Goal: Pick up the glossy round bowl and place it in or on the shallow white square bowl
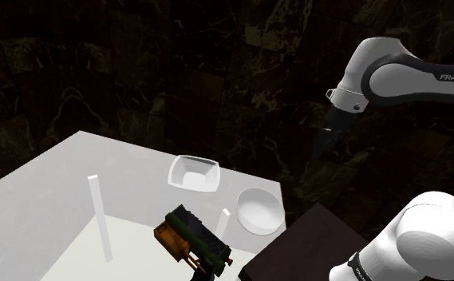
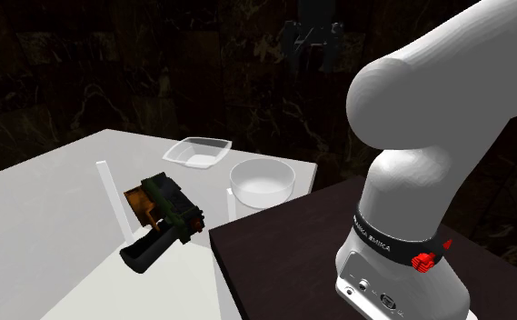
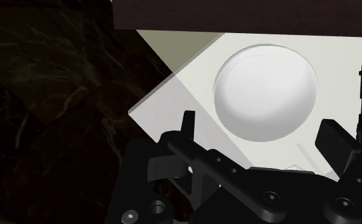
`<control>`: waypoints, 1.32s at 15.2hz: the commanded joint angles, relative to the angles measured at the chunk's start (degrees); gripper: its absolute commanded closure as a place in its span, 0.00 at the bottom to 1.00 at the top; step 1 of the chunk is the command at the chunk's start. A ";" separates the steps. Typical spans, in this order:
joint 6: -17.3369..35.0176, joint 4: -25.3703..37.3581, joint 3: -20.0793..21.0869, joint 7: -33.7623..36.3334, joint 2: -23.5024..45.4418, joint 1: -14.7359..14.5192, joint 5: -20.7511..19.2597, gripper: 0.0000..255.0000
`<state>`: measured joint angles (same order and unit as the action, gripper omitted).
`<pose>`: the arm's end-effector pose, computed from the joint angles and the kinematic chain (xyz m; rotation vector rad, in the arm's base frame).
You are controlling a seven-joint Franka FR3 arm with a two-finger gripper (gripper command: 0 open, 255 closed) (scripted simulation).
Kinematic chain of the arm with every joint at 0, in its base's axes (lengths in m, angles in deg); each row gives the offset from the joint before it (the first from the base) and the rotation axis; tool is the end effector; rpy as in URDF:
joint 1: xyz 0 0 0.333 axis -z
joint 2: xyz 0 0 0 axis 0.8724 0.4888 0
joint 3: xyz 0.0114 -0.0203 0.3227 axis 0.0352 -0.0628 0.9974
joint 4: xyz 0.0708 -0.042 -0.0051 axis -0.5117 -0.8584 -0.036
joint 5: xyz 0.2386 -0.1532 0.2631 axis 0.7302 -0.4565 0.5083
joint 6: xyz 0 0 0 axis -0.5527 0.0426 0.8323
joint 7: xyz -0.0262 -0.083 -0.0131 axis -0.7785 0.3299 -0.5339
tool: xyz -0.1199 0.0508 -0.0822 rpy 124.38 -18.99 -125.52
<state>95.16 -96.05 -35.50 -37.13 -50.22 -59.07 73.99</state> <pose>0.2883 -0.0427 0.4340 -3.1268 0.0046 0.0760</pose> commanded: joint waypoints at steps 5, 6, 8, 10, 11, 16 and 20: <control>15.89 -8.97 -1.45 -0.41 5.50 0.18 -0.45 0.00; 18.72 -10.05 -1.72 -0.52 7.04 0.17 -0.50 0.00; 24.59 -11.89 -2.32 -0.78 10.64 0.08 -0.55 0.00; 30.72 -13.29 -2.93 -1.15 14.95 -0.11 -0.43 0.00; 33.87 -13.81 -3.27 -1.38 17.36 -0.28 -0.30 0.00; 49.88 -14.50 -5.39 -3.67 31.66 -2.33 2.21 0.00; 59.90 -13.12 -7.12 -8.80 42.56 -5.63 9.13 0.00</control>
<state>153.00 -109.31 -42.45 -44.98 -9.63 -64.04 81.56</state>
